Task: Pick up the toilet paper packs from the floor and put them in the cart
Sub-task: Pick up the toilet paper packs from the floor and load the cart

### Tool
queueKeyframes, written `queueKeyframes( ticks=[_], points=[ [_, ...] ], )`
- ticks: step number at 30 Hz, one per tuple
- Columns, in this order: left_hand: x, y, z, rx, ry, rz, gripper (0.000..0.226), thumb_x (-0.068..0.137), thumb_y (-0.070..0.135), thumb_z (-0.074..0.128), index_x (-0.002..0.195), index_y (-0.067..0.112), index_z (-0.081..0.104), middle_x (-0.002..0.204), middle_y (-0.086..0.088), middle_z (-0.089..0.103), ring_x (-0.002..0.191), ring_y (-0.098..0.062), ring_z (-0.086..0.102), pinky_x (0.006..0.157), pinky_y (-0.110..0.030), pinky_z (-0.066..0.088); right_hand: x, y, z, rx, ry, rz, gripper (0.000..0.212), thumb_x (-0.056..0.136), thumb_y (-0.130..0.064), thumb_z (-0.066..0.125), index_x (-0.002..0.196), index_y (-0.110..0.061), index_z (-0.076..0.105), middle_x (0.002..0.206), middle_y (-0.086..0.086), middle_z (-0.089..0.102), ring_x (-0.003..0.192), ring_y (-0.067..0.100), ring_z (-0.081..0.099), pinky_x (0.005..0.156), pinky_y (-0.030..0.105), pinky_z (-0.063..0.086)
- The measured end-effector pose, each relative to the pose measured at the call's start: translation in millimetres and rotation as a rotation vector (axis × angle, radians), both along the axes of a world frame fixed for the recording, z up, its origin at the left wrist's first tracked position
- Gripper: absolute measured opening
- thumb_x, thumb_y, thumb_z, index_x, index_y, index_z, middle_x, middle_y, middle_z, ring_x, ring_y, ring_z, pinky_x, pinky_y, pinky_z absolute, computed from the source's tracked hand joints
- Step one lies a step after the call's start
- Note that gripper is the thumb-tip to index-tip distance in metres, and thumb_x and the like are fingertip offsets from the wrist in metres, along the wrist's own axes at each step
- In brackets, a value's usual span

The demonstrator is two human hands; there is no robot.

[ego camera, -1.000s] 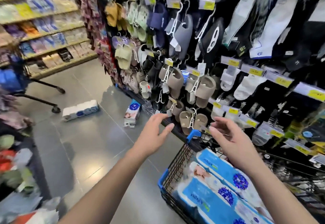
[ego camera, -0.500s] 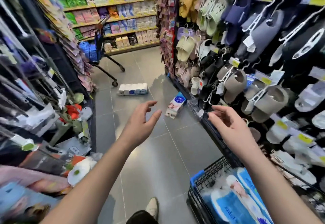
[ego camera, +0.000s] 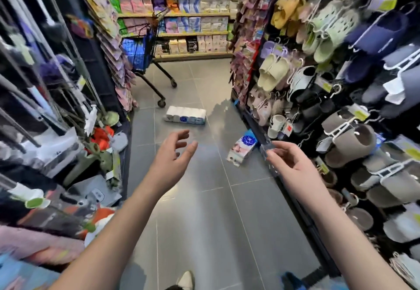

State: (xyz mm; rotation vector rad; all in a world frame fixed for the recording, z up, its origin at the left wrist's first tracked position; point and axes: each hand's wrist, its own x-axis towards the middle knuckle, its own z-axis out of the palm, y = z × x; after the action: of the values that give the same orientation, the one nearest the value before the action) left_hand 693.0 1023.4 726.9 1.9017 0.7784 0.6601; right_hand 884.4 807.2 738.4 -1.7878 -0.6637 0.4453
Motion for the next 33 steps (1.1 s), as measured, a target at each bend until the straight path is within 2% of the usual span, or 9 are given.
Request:
queueKeyframes(
  ticks=[2, 6, 10, 12, 17, 23, 28, 31, 33],
  points=[
    [3.2, 31.1, 0.1, -0.011, 0.004, 0.003, 0.041, 0.098, 0.039, 0.057, 0.137, 0.027, 0.049, 0.134, 0.008, 0.055, 0.119, 0.003, 0.053, 0.104, -0.034, 0.046, 6.3, 32.2, 0.2, -0.009, 0.002, 0.003, 0.026, 0.093, -0.033, 0.071, 0.119, -0.031, 0.066, 0.108, -0.005, 0.074, 0.106, 0.009, 0.068, 0.099, 0.027, 0.051],
    [12.6, 89.5, -5.9, -0.031, 0.018, -0.026, 0.041, 0.097, 0.041, 0.057, 0.136, 0.030, 0.050, 0.134, 0.012, 0.055, 0.117, 0.004, 0.054, 0.102, -0.032, 0.047, 19.3, 85.5, -4.7, -0.028, -0.003, -0.018, 0.025, 0.091, -0.039, 0.071, 0.115, -0.037, 0.067, 0.105, -0.011, 0.074, 0.106, 0.004, 0.068, 0.100, 0.028, 0.049],
    [31.9, 130.0, -17.1, -0.082, 0.036, -0.040, 0.043, 0.098, 0.038, 0.057, 0.139, 0.026, 0.048, 0.135, 0.009, 0.054, 0.113, 0.006, 0.055, 0.082, -0.006, 0.043, 34.8, 121.7, -19.6, -0.039, 0.035, -0.053, 0.023, 0.093, -0.035, 0.072, 0.115, -0.034, 0.067, 0.107, -0.008, 0.075, 0.107, 0.010, 0.069, 0.102, 0.033, 0.052],
    [46.1, 141.5, -24.1, -0.127, 0.036, -0.041, 0.046, 0.098, 0.036, 0.057, 0.141, 0.025, 0.046, 0.134, 0.008, 0.054, 0.111, 0.006, 0.056, 0.076, -0.002, 0.043, 44.3, 133.9, -27.1, -0.071, 0.040, -0.067, 0.023, 0.094, -0.034, 0.071, 0.116, -0.035, 0.067, 0.105, -0.010, 0.075, 0.106, 0.010, 0.069, 0.100, 0.033, 0.053],
    [89.4, 167.3, -37.1, -0.178, 0.054, -0.055, 0.053, 0.096, 0.042, 0.058, 0.144, 0.029, 0.040, 0.133, 0.015, 0.054, 0.109, 0.008, 0.057, 0.079, -0.011, 0.044, 86.2, 163.0, -48.2, -0.128, 0.042, -0.083, 0.021, 0.093, -0.034, 0.072, 0.112, -0.039, 0.066, 0.098, -0.021, 0.075, 0.098, 0.002, 0.070, 0.097, 0.031, 0.054],
    [160.8, 208.6, -44.7, -0.197, 0.089, -0.072, 0.053, 0.095, 0.044, 0.059, 0.143, 0.030, 0.041, 0.133, 0.014, 0.054, 0.109, 0.006, 0.057, 0.080, -0.020, 0.046, 161.0, 212.0, -59.3, -0.133, 0.051, -0.065, 0.019, 0.091, -0.039, 0.071, 0.109, -0.043, 0.066, 0.105, -0.011, 0.074, 0.104, 0.006, 0.070, 0.100, 0.031, 0.051],
    [240.1, 246.3, -45.2, -0.234, 0.131, -0.062, 0.050, 0.095, 0.044, 0.058, 0.140, 0.030, 0.042, 0.132, 0.013, 0.056, 0.109, 0.006, 0.058, 0.073, -0.014, 0.044, 246.0, 255.2, -49.7, -0.089, 0.106, -0.072, 0.019, 0.096, -0.026, 0.069, 0.109, -0.038, 0.064, 0.107, -0.008, 0.073, 0.103, 0.008, 0.069, 0.093, 0.022, 0.050],
    [279.7, 267.5, -46.6, -0.247, 0.159, -0.058, 0.051, 0.095, 0.046, 0.059, 0.140, 0.031, 0.043, 0.133, 0.014, 0.056, 0.109, 0.006, 0.058, 0.075, -0.016, 0.045, 291.7, 277.0, -54.5, -0.108, 0.130, -0.077, 0.021, 0.096, -0.027, 0.068, 0.116, -0.034, 0.064, 0.109, -0.007, 0.073, 0.105, 0.011, 0.070, 0.098, 0.030, 0.051],
    [302.1, 284.5, -46.2, -0.242, 0.171, -0.051, 0.051, 0.094, 0.048, 0.058, 0.140, 0.031, 0.043, 0.134, 0.015, 0.055, 0.110, 0.007, 0.057, 0.076, -0.018, 0.046, 318.6, 293.1, -61.3, -0.128, 0.128, -0.077, 0.026, 0.095, -0.029, 0.069, 0.121, -0.030, 0.064, 0.108, -0.008, 0.072, 0.100, 0.003, 0.070, 0.101, 0.034, 0.051]
  ],
)
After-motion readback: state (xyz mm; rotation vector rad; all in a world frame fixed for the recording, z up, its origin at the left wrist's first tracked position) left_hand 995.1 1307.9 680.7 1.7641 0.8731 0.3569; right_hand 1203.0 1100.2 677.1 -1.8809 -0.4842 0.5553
